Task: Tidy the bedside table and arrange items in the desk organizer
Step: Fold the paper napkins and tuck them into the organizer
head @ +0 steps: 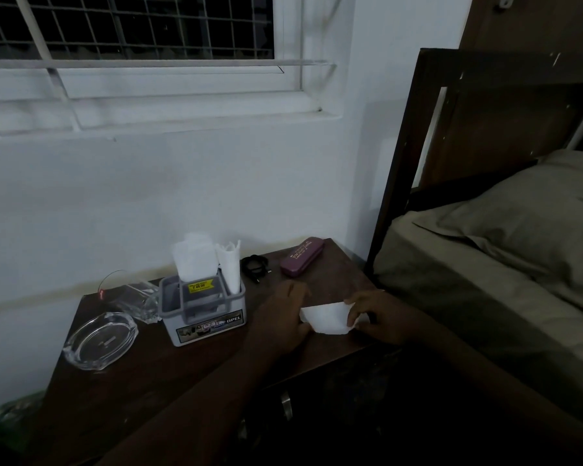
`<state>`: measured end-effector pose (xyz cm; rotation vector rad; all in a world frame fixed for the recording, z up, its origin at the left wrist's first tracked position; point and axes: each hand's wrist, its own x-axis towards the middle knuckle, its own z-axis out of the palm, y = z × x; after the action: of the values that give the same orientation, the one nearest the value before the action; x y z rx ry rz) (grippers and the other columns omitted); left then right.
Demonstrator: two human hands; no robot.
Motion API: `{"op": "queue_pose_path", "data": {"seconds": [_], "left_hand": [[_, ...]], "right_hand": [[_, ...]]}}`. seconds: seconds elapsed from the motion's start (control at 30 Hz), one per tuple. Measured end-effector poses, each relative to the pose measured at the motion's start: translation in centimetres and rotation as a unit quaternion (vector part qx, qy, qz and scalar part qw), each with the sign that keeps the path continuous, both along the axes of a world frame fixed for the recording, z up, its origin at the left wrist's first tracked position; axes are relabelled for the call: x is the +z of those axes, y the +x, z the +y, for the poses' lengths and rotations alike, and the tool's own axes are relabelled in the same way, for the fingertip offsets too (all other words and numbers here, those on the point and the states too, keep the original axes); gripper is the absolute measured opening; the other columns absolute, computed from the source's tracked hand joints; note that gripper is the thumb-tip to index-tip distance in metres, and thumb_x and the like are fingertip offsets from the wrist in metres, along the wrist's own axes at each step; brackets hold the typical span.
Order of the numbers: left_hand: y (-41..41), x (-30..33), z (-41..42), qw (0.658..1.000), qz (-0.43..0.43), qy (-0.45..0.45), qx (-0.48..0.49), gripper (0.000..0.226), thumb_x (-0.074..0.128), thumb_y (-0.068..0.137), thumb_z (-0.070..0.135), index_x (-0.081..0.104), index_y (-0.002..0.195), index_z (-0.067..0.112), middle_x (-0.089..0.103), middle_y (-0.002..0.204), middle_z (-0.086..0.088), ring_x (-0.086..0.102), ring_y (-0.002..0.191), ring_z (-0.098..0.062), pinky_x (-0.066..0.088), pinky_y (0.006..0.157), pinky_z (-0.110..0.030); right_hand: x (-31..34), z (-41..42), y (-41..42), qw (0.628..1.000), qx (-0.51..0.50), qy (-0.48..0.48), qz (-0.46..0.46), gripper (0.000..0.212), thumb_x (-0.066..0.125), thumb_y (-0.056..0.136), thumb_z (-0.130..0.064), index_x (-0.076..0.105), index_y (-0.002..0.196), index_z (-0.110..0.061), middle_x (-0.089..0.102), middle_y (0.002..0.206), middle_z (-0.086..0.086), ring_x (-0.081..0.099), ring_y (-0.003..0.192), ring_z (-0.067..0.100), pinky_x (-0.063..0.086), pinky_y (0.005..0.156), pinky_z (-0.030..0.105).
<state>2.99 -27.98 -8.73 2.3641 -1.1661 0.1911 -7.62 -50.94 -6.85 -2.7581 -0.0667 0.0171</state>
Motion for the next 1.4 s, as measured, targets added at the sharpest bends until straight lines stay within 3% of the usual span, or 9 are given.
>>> {"op": "queue_pose_path", "data": {"seconds": [0.17, 0.3, 0.5, 0.7, 0.83, 1.07, 1.13, 1.27, 1.4], "left_hand": [[-0.6, 0.3, 0.3, 0.997, -0.018, 0.062, -0.045, 0.033, 0.053, 0.084, 0.034, 0.070, 0.110, 0.022, 0.062, 0.116, 0.002, 0.054, 0.107, -0.014, 0.047, 0.087, -0.029], [-1.0, 0.8, 0.0, 0.998, 0.003, 0.057, -0.021, 0.033, 0.050, 0.088, 0.043, 0.072, 0.095, 0.020, 0.066, 0.101, 0.003, 0.057, 0.096, -0.013, 0.051, 0.081, -0.033], [-0.6, 0.7, -0.2, 0.997, 0.058, 0.056, -0.011, 0.023, 0.065, 0.085, 0.037, 0.067, 0.098, 0.018, 0.063, 0.110, 0.002, 0.054, 0.104, -0.014, 0.043, 0.089, -0.027], [-0.1, 2.3, -0.4, 0.985, 0.158, 0.054, -0.041, 0.017, 0.079, 0.074, 0.017, 0.072, 0.090, 0.015, 0.067, 0.109, 0.002, 0.058, 0.104, -0.014, 0.047, 0.091, -0.028], [-0.7, 3.6, 1.5, 0.988, 0.144, 0.040, -0.048, 0.025, 0.081, 0.073, 0.032, 0.073, 0.093, 0.017, 0.066, 0.104, 0.003, 0.053, 0.089, -0.004, 0.034, 0.066, -0.003], [-0.2, 11.9, 10.0, 0.995, 0.084, -0.042, 0.011, 0.018, 0.084, 0.066, 0.019, 0.070, 0.078, 0.018, 0.068, 0.086, 0.007, 0.055, 0.079, -0.001, 0.037, 0.067, -0.003], [0.7, 15.2, 12.8, 0.997, 0.067, -0.024, 0.035, 0.015, 0.082, 0.066, 0.011, 0.072, 0.077, 0.017, 0.068, 0.083, 0.006, 0.056, 0.072, -0.001, 0.038, 0.065, -0.007], [2.5, 20.5, 17.0, 0.992, 0.018, 0.065, 0.104, 0.023, 0.079, 0.069, 0.010, 0.075, 0.088, 0.023, 0.062, 0.093, 0.006, 0.051, 0.088, -0.006, 0.033, 0.072, -0.015], [4.0, 22.7, 18.4, 0.974, 0.065, 0.142, 0.167, 0.031, 0.076, 0.071, 0.005, 0.074, 0.099, 0.018, 0.065, 0.103, 0.001, 0.062, 0.083, -0.013, 0.048, 0.072, -0.024]], "right_hand": [[1.1, 1.2, 0.5, 0.994, -0.028, 0.086, -0.063, 0.013, 0.058, 0.092, -0.027, 0.065, 0.103, -0.024, 0.063, 0.117, -0.004, 0.057, 0.114, 0.012, 0.047, 0.102, 0.040], [1.3, 2.7, 2.7, 0.998, -0.064, 0.000, 0.021, 0.037, 0.054, 0.097, -0.031, 0.056, 0.131, -0.018, 0.054, 0.139, 0.003, 0.048, 0.130, 0.021, 0.036, 0.113, 0.038], [1.9, 3.1, 4.5, 0.994, -0.032, -0.024, 0.102, 0.009, 0.067, 0.088, -0.026, 0.068, 0.086, -0.017, 0.062, 0.093, -0.006, 0.058, 0.093, 0.016, 0.046, 0.089, 0.032], [3.3, 2.9, 3.8, 0.987, -0.011, 0.148, 0.068, 0.020, 0.076, 0.077, -0.010, 0.062, 0.085, -0.022, 0.064, 0.095, 0.000, 0.063, 0.088, 0.018, 0.054, 0.082, 0.038], [4.7, 2.9, 3.7, 0.977, -0.007, 0.201, 0.068, 0.031, 0.080, 0.075, -0.013, 0.067, 0.099, -0.026, 0.069, 0.104, -0.006, 0.067, 0.097, 0.012, 0.057, 0.082, 0.029], [10.5, 10.2, 7.1, 0.987, 0.084, 0.133, 0.032, 0.014, 0.076, 0.080, -0.032, 0.068, 0.087, -0.041, 0.071, 0.088, -0.014, 0.066, 0.083, 0.000, 0.054, 0.074, 0.020], [12.4, 13.6, 8.9, 0.982, 0.121, 0.142, 0.001, 0.013, 0.075, 0.082, -0.027, 0.069, 0.091, -0.033, 0.070, 0.088, -0.013, 0.065, 0.080, -0.003, 0.051, 0.070, 0.015], [14.3, 20.0, 13.3, 0.981, 0.171, 0.092, -0.027, 0.022, 0.071, 0.086, -0.021, 0.070, 0.103, -0.006, 0.070, 0.102, 0.010, 0.067, 0.094, 0.023, 0.054, 0.081, 0.039], [14.2, 24.9, 16.5, 0.985, 0.169, 0.023, -0.038, 0.027, 0.072, 0.082, -0.021, 0.067, 0.102, -0.004, 0.060, 0.085, -0.002, 0.054, 0.086, 0.018, 0.040, 0.069, 0.024]]}}
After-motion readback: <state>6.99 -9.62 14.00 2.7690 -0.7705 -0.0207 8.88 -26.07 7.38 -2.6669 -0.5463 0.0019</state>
